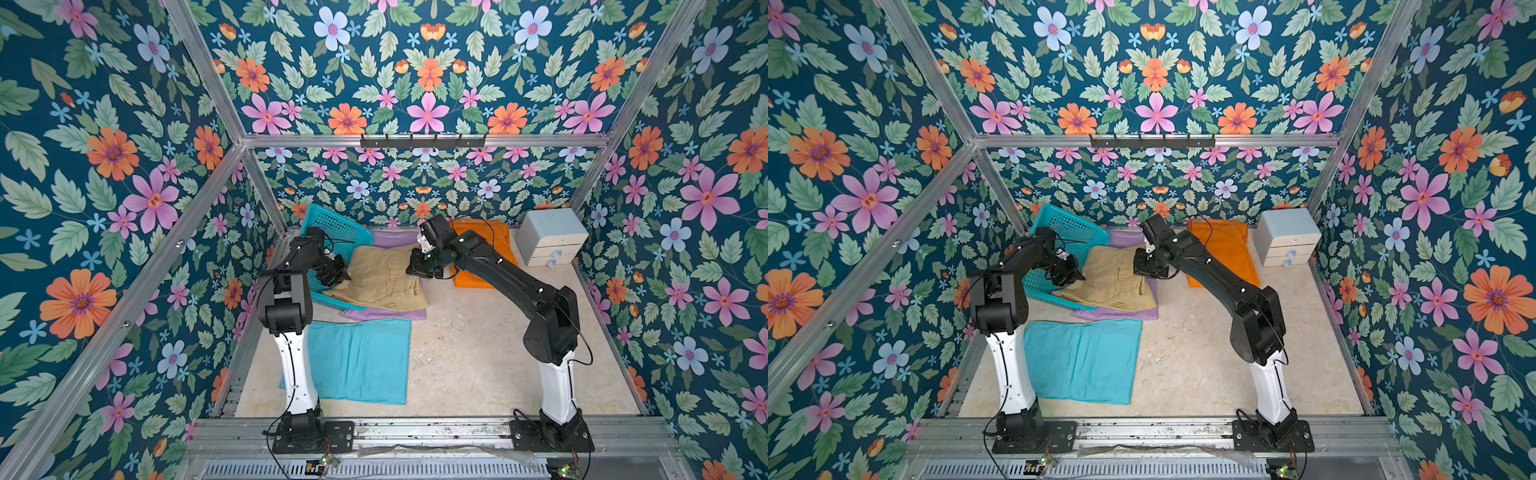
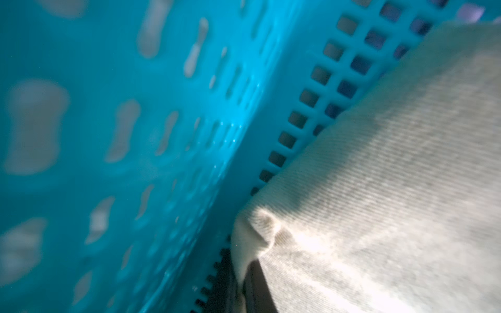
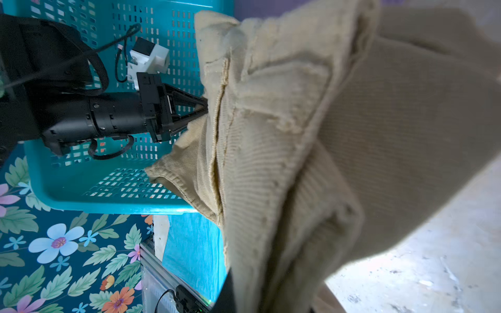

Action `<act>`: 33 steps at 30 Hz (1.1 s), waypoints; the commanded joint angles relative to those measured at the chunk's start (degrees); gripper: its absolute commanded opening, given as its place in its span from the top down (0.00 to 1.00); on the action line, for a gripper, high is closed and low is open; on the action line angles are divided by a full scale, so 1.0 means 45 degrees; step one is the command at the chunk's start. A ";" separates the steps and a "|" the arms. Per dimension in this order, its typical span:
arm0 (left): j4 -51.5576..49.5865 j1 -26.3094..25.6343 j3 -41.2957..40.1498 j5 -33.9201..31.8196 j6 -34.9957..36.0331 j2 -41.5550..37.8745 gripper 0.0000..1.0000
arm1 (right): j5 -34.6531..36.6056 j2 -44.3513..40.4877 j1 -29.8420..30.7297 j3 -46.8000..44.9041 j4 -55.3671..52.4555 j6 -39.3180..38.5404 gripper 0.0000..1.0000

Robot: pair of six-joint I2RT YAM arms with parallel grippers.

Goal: Put the folded long pants in the basket
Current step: Move the basket to the center of the board, then adjust the basket at the center of the board.

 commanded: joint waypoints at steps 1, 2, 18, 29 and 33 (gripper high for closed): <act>0.1157 -0.0634 0.0217 0.0276 -0.0613 0.0192 1.00 | 0.0081 0.0083 -0.0593 0.0314 -0.0866 -0.0279 1.00; 0.1427 -0.0891 0.0222 0.0473 -0.0613 0.0190 1.00 | 0.0078 0.0117 -0.0807 0.0392 -0.0890 -0.0311 1.00; 0.0999 -0.1897 0.0973 -0.0002 -0.1757 -0.2553 1.00 | -0.0150 0.0517 -0.2404 0.3124 -0.2673 -0.0698 1.00; -0.0502 0.0612 0.3436 -0.5801 0.2692 -0.1964 1.00 | 0.0272 -0.0806 0.1325 0.0718 0.0004 0.1227 1.00; 0.0702 0.0556 0.4173 -0.7303 0.3848 -0.1645 1.00 | 0.1428 0.0083 0.2560 0.1422 0.0531 0.2129 1.00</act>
